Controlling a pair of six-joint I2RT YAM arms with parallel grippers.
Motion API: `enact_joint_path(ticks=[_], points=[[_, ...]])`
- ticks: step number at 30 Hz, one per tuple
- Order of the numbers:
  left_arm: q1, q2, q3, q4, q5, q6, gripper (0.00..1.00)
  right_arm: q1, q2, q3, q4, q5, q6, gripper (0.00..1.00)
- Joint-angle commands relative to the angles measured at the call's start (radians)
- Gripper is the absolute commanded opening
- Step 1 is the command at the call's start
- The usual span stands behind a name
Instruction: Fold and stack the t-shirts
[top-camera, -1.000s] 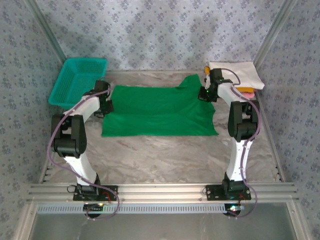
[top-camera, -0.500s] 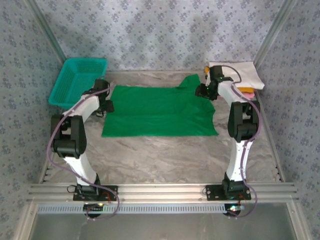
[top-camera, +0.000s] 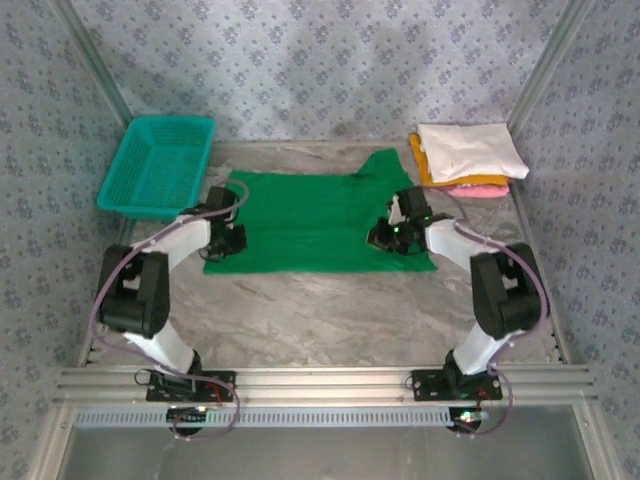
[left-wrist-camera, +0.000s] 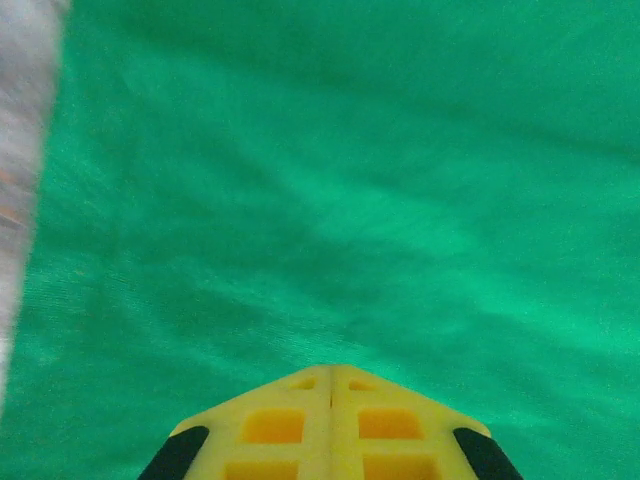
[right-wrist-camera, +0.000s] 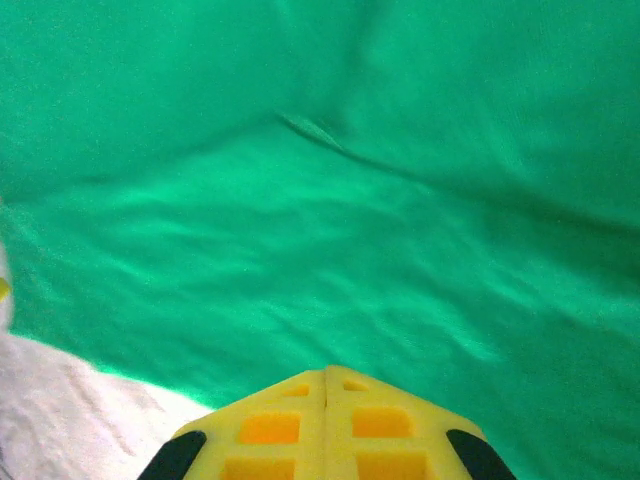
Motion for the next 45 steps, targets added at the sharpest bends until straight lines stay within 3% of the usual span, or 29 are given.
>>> enact_joint_path(ticks=[1,7,15,20,25,28,30,34,36,38,39,42,45], points=[[0.008,0.038,-0.013,0.06,0.05,-0.031,0.02,0.008,0.048,-0.006,0.053,0.022,0.031,0.0],[0.032,0.044,-0.095,0.073,0.055,-0.1,0.0,-0.008,0.073,-0.063,0.06,0.099,0.042,0.0],[0.03,-0.099,-0.288,0.05,0.094,-0.21,0.02,0.0,-0.098,-0.348,0.12,0.146,0.184,0.0],[-0.009,-0.229,-0.379,-0.025,0.104,-0.306,0.02,0.049,-0.257,-0.417,0.003,0.193,0.236,0.0],[-0.047,-0.433,-0.432,-0.103,0.096,-0.402,0.03,0.035,-0.376,-0.425,-0.122,0.209,0.221,0.0],[-0.044,-0.475,-0.312,-0.139,0.038,-0.338,0.08,-0.028,-0.388,-0.33,-0.18,0.178,0.141,0.0],[-0.035,-0.422,-0.145,-0.148,0.002,-0.231,0.18,-0.075,-0.351,-0.201,-0.222,0.155,0.079,0.03],[0.06,-0.166,0.204,-0.211,0.005,-0.044,0.25,-0.112,-0.203,0.104,-0.236,0.12,-0.019,0.13],[0.084,-0.045,0.344,-0.21,-0.02,0.004,0.36,-0.114,-0.108,0.266,-0.251,0.115,-0.045,0.17],[0.1,0.064,0.455,-0.221,-0.034,0.027,0.38,-0.115,-0.018,0.39,-0.269,0.079,-0.064,0.16],[0.101,0.116,0.508,-0.232,-0.038,0.035,0.47,-0.114,0.012,0.433,-0.25,0.069,-0.062,0.16],[0.1,0.253,0.638,-0.263,-0.018,0.056,0.5,-0.1,0.065,0.497,-0.216,0.072,-0.072,0.15],[0.1,0.362,0.731,-0.294,-0.095,0.065,0.53,-0.103,0.095,0.51,-0.194,0.044,-0.074,0.15]])
